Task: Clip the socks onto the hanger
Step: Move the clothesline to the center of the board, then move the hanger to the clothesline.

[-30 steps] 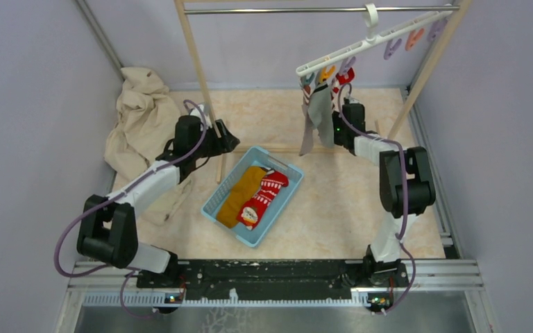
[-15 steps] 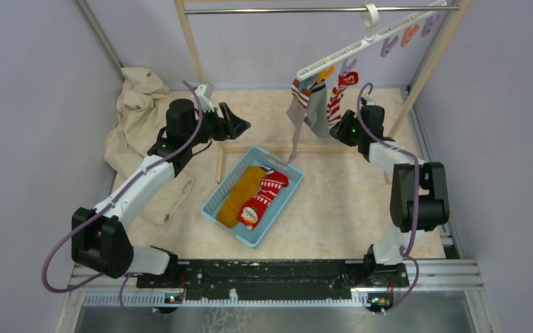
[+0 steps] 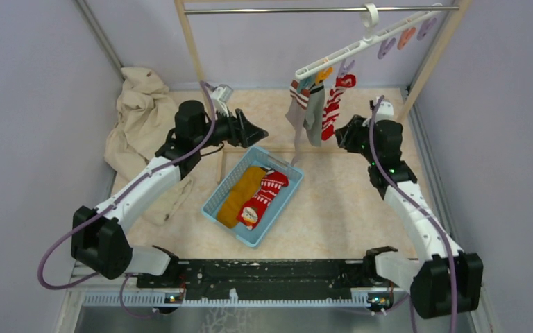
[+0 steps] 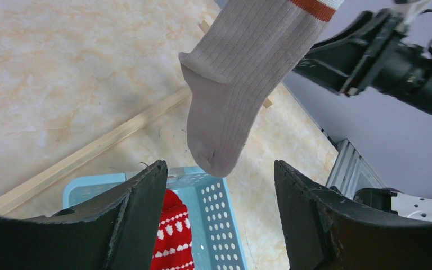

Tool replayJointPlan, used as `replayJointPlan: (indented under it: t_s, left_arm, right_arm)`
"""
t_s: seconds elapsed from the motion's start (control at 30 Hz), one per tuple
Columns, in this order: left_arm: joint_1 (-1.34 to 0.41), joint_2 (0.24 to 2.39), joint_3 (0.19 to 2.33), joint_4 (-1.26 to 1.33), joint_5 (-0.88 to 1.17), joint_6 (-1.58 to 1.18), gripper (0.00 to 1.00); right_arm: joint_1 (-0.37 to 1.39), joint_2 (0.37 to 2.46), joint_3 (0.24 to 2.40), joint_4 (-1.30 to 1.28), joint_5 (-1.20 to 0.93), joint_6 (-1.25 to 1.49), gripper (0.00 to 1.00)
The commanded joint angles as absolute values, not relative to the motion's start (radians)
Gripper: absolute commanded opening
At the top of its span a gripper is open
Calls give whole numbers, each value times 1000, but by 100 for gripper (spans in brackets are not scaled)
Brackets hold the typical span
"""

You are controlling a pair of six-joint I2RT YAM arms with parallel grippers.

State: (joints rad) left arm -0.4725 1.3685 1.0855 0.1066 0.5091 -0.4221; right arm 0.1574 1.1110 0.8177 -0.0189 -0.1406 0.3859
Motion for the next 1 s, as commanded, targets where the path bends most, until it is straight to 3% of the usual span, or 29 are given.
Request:
replayJointPlan:
  t_s: [0.0,0.23,0.4,0.53,0.97]
  left_arm:
    - [-481,1329,1094,164,524,-400,75]
    - [-486,1319,1072,180,530,-404,76]
    - [-487,1296,1067,170,517,-394,76]
    - [-486,1277,1058,161,498,-383,76]
    - [-490,1258,1045,145,471,-362,76]
  right_arm:
    - [157,948,877,-51,-138,323,37]
    - [156,949,1100,-54,-41,279,35]
    - [156,1030,1261,-12,85,239,11]
    - [156,1135,1396,-9,104,195,4]
    - [156,1269,1654,-8,143,73,15]
